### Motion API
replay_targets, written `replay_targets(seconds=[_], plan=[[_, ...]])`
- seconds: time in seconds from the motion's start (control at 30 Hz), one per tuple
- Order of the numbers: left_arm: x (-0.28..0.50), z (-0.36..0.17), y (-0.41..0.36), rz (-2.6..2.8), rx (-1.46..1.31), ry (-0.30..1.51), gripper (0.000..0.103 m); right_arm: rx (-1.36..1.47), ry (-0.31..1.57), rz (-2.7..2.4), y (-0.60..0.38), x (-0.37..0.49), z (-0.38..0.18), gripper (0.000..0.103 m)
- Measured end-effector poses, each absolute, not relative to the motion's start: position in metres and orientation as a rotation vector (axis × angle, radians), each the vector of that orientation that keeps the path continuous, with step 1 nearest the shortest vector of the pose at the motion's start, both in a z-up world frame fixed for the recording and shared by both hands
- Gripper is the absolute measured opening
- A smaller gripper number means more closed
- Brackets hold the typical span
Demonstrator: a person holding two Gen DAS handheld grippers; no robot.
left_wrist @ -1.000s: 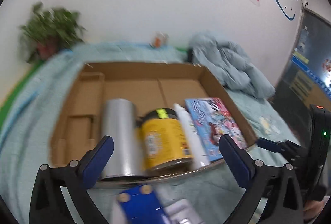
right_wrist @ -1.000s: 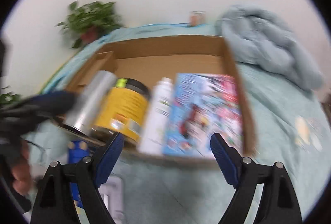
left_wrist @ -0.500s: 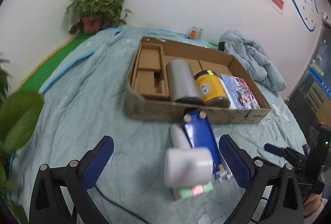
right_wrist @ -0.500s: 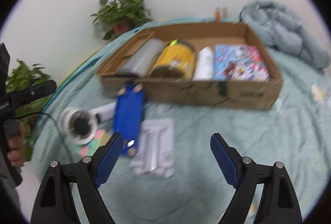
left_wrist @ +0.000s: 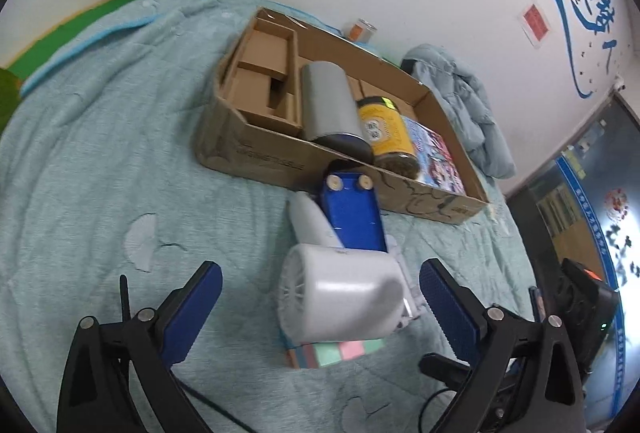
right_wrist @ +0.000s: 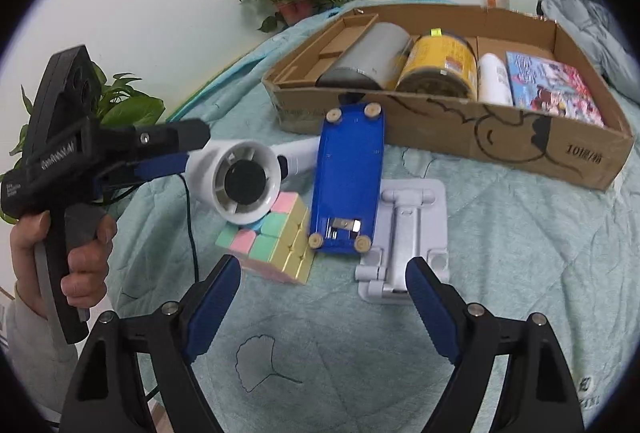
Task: Organize rigid objects
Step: 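Grasp the white handheld fan head with both grippers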
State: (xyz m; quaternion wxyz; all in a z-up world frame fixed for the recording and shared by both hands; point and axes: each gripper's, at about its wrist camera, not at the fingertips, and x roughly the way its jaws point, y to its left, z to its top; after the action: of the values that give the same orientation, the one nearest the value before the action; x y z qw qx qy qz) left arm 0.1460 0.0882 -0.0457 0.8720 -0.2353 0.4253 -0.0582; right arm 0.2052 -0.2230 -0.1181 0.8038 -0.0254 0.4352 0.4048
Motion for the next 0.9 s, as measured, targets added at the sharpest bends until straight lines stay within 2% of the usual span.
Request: replay_targets(seconds=[0.07,0.13,0.33,0.47,0.67,0.9], plan=[[0.157,-0.047,0.08,-0.188,-0.519,0.924,0.08,-0.041,0.943,0.865,-0.223,0.205,-0.12,0.076],[0.162,-0.049,0.072,-0.234,-0.552,0.944,0.077,-0.031,0.935,0.886,-0.221,0.202,-0.118,0.074],[0.162,-0.045,0.023,-0.491,-0.589,0.983,0.074,-0.002,0.875,0.967,-0.222,0.197,-0.099,0.074],[0.162,-0.038,0.008,-0.473,-0.522,0.97,0.074,-0.042,0.842,0.936,-0.224,0.201,-0.095,0.074],[0.164,-0.044,0.055,-0.375,-0.679,0.949,0.075,-0.036,0.831,0.904,-0.223,0.224,-0.089,0.074],[0.151,-0.054,0.103,-0.278,-0.789,0.907,0.076,0.003,0.908,0.941,-0.195,0.257,-0.088,0.074]])
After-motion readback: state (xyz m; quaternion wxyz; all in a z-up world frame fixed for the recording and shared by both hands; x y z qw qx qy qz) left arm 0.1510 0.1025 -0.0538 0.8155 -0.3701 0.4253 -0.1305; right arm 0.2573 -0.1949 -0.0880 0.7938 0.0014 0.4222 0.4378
